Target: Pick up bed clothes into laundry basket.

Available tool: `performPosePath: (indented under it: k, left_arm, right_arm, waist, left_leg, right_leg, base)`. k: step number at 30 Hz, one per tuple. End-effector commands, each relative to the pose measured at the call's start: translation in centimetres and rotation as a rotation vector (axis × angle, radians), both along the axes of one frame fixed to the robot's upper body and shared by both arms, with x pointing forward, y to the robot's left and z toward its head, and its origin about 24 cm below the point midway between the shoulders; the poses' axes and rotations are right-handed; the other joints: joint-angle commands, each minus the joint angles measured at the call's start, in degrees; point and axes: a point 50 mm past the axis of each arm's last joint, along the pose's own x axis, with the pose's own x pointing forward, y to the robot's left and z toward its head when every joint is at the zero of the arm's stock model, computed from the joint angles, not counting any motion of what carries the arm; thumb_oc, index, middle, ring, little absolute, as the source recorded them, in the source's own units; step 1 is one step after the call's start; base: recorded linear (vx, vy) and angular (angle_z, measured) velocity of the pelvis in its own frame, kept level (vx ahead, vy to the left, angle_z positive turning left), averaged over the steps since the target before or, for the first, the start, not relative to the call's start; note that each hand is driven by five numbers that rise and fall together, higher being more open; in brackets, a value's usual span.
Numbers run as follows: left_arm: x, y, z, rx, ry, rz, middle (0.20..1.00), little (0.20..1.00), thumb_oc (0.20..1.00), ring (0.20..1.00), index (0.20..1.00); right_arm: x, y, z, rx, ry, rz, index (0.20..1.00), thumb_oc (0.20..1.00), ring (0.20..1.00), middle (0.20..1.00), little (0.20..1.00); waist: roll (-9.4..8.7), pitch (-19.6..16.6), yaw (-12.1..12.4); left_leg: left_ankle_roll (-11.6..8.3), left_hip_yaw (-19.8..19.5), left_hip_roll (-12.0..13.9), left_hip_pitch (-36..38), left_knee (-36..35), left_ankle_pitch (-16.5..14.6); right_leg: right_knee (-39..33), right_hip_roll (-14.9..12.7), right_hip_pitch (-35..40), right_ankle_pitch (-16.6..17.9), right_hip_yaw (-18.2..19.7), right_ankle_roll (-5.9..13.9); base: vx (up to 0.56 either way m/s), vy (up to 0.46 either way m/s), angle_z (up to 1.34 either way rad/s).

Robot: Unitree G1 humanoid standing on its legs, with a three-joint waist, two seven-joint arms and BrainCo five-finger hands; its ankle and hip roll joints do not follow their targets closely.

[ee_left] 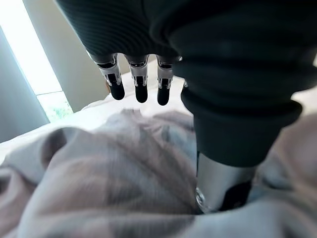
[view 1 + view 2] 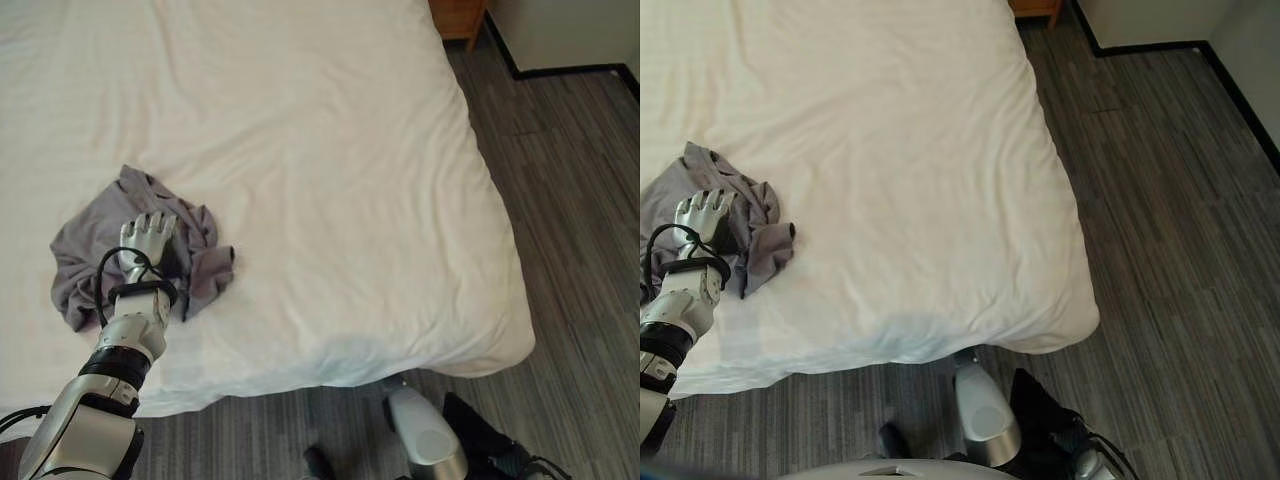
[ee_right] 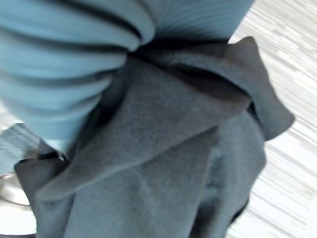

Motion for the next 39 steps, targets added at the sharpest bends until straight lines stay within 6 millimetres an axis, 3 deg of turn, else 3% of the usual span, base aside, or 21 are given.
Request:
performPosePath:
  k: [1, 2, 6, 8, 12, 15, 16, 17, 19, 21, 22, 23, 24, 28, 30, 33, 34, 35, 36, 38, 39]
  left_arm:
    - [-2.9, 2.6, -3.5, -0.005, 0.182, 0.148, 0.200, 0.200, 0.200, 0.200, 0.200]
    - [-4.7, 2.6, -6.3, -0.064, 0.294, 0.201, 0.200, 0.200, 0.200, 0.200, 0.200]
    - [-5.3, 2.4, -7.3, -0.091, 0.327, 0.212, 0.200, 0.200, 0.200, 0.200, 0.200]
    - [-7.6, 1.6, -10.6, -0.198, 0.426, 0.254, 0.200, 0.200, 0.200, 0.200, 0.200]
    - [-6.3, 0.4, -10.2, -0.223, 0.385, 0.200, 0.200, 0.200, 0.200, 0.200, 0.200]
    - [-3.3, -0.5, -7.3, -0.238, 0.225, 0.121, 0.200, 0.200, 0.200, 0.200, 0.200]
    - [-1.8, -1.0, -5.1, -0.253, 0.109, 0.071, 0.200, 0.200, 0.200, 0.200, 0.200]
    - [0.2, -2.1, 0.4, -0.254, -0.148, -0.052, 0.200, 0.200, 0.200, 0.200, 0.200]
    - [0.2, -3.3, 5.1, -0.257, -0.388, -0.174, 0.200, 0.200, 0.200, 0.200, 0.200]
    - [0.1, -3.7, 6.4, -0.271, -0.474, -0.203, 0.200, 0.200, 0.200, 0.200, 0.200]
    - [-1.0, -5.1, 10.2, -0.401, -0.762, -0.321, 0.200, 0.200, 0.200, 0.200, 0.200]
    - [-2.1, -5.3, 10.8, -0.455, -0.847, -0.340, 0.200, 0.200, 0.200, 0.200, 0.200]
    - [-2.2, -5.3, 10.7, -0.456, -0.844, -0.339, 0.200, 0.200, 0.200, 0.200, 0.200]
    - [-5.7, -6.5, 12.6, -0.641, -1.135, -0.447, 0.200, 0.200, 0.200, 0.200, 0.200]
    - [-7.5, -7.9, 14.0, -0.727, -1.309, -0.537, 0.200, 0.200, 0.200, 0.200, 0.200]
    - [-8.5, -9.4, 15.4, -0.853, -1.447, -0.641, 0.200, 0.200, 0.200, 0.200, 0.200]
    - [-8.5, -9.4, 15.4, -0.854, -1.447, -0.642, 0.200, 0.200, 0.200, 0.200, 0.200]
    - [-9.0, -10.4, 16.2, -0.903, -1.485, -0.726, 0.200, 0.200, 0.200, 0.200, 0.200]
    - [-9.0, -10.4, 16.2, -0.903, -1.485, -0.726, 0.200, 0.200, 0.200, 0.200, 0.200]
    - [-9.5, -11.6, 16.7, -0.981, -1.486, -0.827, 0.200, 0.200, 0.200, 0.200, 0.200]
    - [-9.5, -11.6, 16.7, -0.982, -1.486, -0.828, 0.200, 0.200, 0.200, 0.200, 0.200]
  right_arm:
    - [-0.7, -0.7, -0.1, -0.049, 0.034, 0.012, 0.200, 0.200, 0.200, 0.200, 0.200]
    - [0.7, -0.6, 0.2, -0.052, 0.005, 0.031, 0.200, 0.200, 0.200, 0.200, 0.200]
    - [1.1, -0.7, 0.4, -0.057, -0.001, 0.038, 0.200, 0.200, 0.200, 0.200, 0.200]
    - [2.0, -2.1, 1.1, -0.092, -0.001, 0.030, 0.200, 0.200, 0.200, 0.200, 0.200]
    - [1.1, -2.8, 1.0, -0.110, 0.038, 0.010, 0.200, 0.200, 0.200, 0.200, 0.200]
    - [0.6, -3.1, 0.9, -0.115, 0.054, -0.019, 0.200, 0.200, 0.200, 0.200, 0.200]
    - [0.8, -3.2, 1.0, -0.113, 0.041, -0.032, 0.200, 0.200, 0.200, 0.200, 0.200]
    - [1.3, -3.4, 1.4, -0.103, 0.000, -0.067, 0.200, 0.200, 0.200, 0.200, 0.200]
    - [2.3, -3.5, 1.9, -0.083, -0.072, -0.098, 0.200, 0.200, 0.200, 0.200, 0.200]
    - [3.2, -3.5, 2.4, -0.072, -0.133, -0.110, 0.200, 0.200, 0.200, 0.200, 0.200]
    - [6.7, -3.5, 5.5, -0.027, -0.392, -0.095, 0.200, 0.200, 0.200, 0.200, 0.200]
    - [7.9, -3.8, 7.8, -0.026, -0.519, -0.061, 0.200, 0.200, 0.200, 0.200, 0.200]
    - [7.8, -3.8, 7.8, -0.027, -0.515, -0.060, 0.200, 0.200, 0.200, 0.200, 0.200]
    - [9.1, -3.7, 13.5, -0.065, -0.792, 0.056, 0.200, 0.200, 0.200, 0.200, 0.200]
    - [9.1, -3.6, 16.8, -0.121, -0.951, 0.107, 0.200, 0.200, 0.200, 0.200, 0.200]
    - [10.2, -2.8, 20.4, -0.168, -1.146, 0.148, 0.200, 0.200, 0.200, 0.200, 0.200]
    - [10.2, -2.8, 20.4, -0.169, -1.146, 0.147, 0.200, 0.200, 0.200, 0.200, 0.200]
    - [11.1, -2.5, 22.4, -0.203, -1.265, 0.156, 0.200, 0.200, 0.200, 0.200, 0.200]
    - [11.1, -2.5, 22.4, -0.204, -1.265, 0.156, 0.200, 0.200, 0.200, 0.200, 0.200]
    - [12.6, -1.3, 24.8, -0.194, -1.410, 0.166, 0.200, 0.200, 0.200, 0.200, 0.200]
    - [12.6, -1.3, 24.8, -0.196, -1.411, 0.165, 0.200, 0.200, 0.200, 0.200, 0.200]
  waist:
    - [-3.36, -2.85, -0.52]
    - [-3.57, -2.54, -0.85]
    - [-3.56, -2.57, -0.74]
    - [-3.44, -3.20, -1.13]
    - [-2.75, -3.79, -0.83]
    - [-2.18, -3.67, 0.24]
    - [-2.36, -3.74, 0.89]
    - [-2.32, -3.52, 2.87]
    - [-3.08, -4.20, 3.15]
    - [-3.39, -4.64, 2.66]
    - [-4.63, -6.16, 0.96]
    - [-5.06, -6.26, 0.42]
    - [-4.84, -6.48, 0.48]
    - [-4.99, -6.89, -0.36]
    - [-4.51, -6.92, -0.57]
    - [-3.34, -6.45, 1.29]
    - [-3.48, -6.43, 1.18]
    - [-2.81, -6.58, 3.48]
    - [-2.76, -6.49, 3.54]
    - [-2.49, -7.91, 6.14]
    - [-2.36, -7.75, 6.35]
  left_leg:
    - [-2.39, -1.05, 1.89, -0.20, 4.02, 3.85]
    - [-2.07, -0.20, 1.62, -0.24, 4.25, 3.06]
    - [-1.97, 0.56, 1.52, -0.03, 4.35, 2.69]
    - [-1.08, 2.30, 0.55, 1.81, 4.34, 0.45]
    - [-0.71, 2.45, -0.05, 3.13, 4.18, -0.32]
    - [0.49, -1.80, -1.35, 3.32, 5.64, -1.39]
    - [1.00, -5.39, -2.78, 2.87, 6.50, -1.96]
    - [2.37, -14.26, -5.62, 2.53, 9.73, -3.10]
    - [3.32, -18.02, -7.88, 3.00, 10.26, -5.88]
    - [3.27, -17.51, -7.72, 3.30, 11.09, -5.90]
    - [4.20, -14.30, -7.32, 5.52, 9.82, -7.23]
    - [4.67, -13.32, -7.79, 6.33, 9.44, -7.37]
    - [4.87, -13.24, -7.82, 6.52, 9.26, -7.61]
    - [6.51, -8.90, -8.67, 8.20, 8.24, -8.53]
    - [7.08, -6.38, -8.19, 8.86, 8.39, -8.46]
    - [6.16, -0.56, -5.95, 8.00, 9.22, -6.63]
    - [6.02, -0.71, -5.99, 7.89, 9.16, -6.28]
    - [5.48, 3.82, -4.44, 7.15, 10.28, -5.79]
    - [5.46, 3.86, -4.37, 7.21, 10.33, -5.85]
    - [5.56, 8.39, -2.87, 6.67, 12.22, -6.25]
    - [5.55, 8.61, -2.69, 6.79, 12.57, -6.69]
  right_leg:
    - [0.28, -3.84, 6.26, -6.06, 2.61, 3.52]
    - [0.37, -3.49, 5.57, -5.65, 3.73, 3.55]
    - [0.44, -3.32, 5.32, -5.48, 4.42, 3.65]
    - [0.71, -3.29, 5.33, -4.81, 6.32, 4.06]
    - [0.75, -3.76, 5.90, -4.52, 6.58, 4.26]
    - [1.21, -3.14, 6.42, -4.60, 7.23, 4.33]
    - [1.65, -2.78, 6.04, -4.50, 7.79, 4.26]
    - [2.30, -1.22, 5.95, -5.02, 9.35, 3.95]
    - [2.50, -0.75, 5.59, -5.39, 11.13, 3.90]
    - [2.43, -0.93, 5.77, -5.17, 11.56, 4.11]
    - [2.91, -2.04, 5.76, -4.26, 11.99, 5.46]
    - [3.18, -2.39, 5.61, -3.59, 12.09, 6.03]
    - [2.97, -2.40, 5.76, -3.91, 12.09, 6.13]
    - [2.56, -3.74, 5.34, -2.99, 10.23, 8.42]
    - [2.25, -5.01, 5.01, -2.94, 6.55, 9.36]
    - [3.59, -10.52, 5.53, -5.60, -11.05, 6.37]
    - [3.65, -10.65, 5.47, -5.49, -11.21, 6.18]
    - [6.34, -14.17, 7.77, -7.08, -21.26, 4.87]
    - [6.36, -14.10, 7.83, -7.11, -21.25, 4.86]
    - [10.65, -17.48, 10.84, -8.03, -28.58, 4.67]
    - [11.03, -17.38, 10.77, -8.31, -28.36, 4.78]
  base:
    - [-0.06, 0.072, -0.38]
    - [-0.04, 0.073, -0.35]
    - [-0.01, 0.028, -0.43]
    - [0.04, 0.127, -0.23]
    - [0.02, 0.076, -0.28]
    - [0.02, 0.051, 0.12]
    - [0.05, 0.117, 0.02]
    - [-0.05, 0.086, -0.42]
    - [-0.06, 0.118, -0.64]
    - [-0.06, 0.119, -0.49]
    - [-0.13, 0.127, -0.63]
    - [-0.11, 0.144, -0.62]
    - [-0.11, 0.098, -0.31]
    - [-0.05, 0.092, -0.57]
    - [-0.11, 0.030, -0.55]
    - [-0.19, -0.096, -0.85]
    - [-0.27, -0.143, -2.07]
    - [-0.20, -0.115, -2.05]
    - [-0.25, -0.160, -2.13]
    - [-0.12, -0.169, -1.74]
    - [-0.11, -0.215, -1.30]
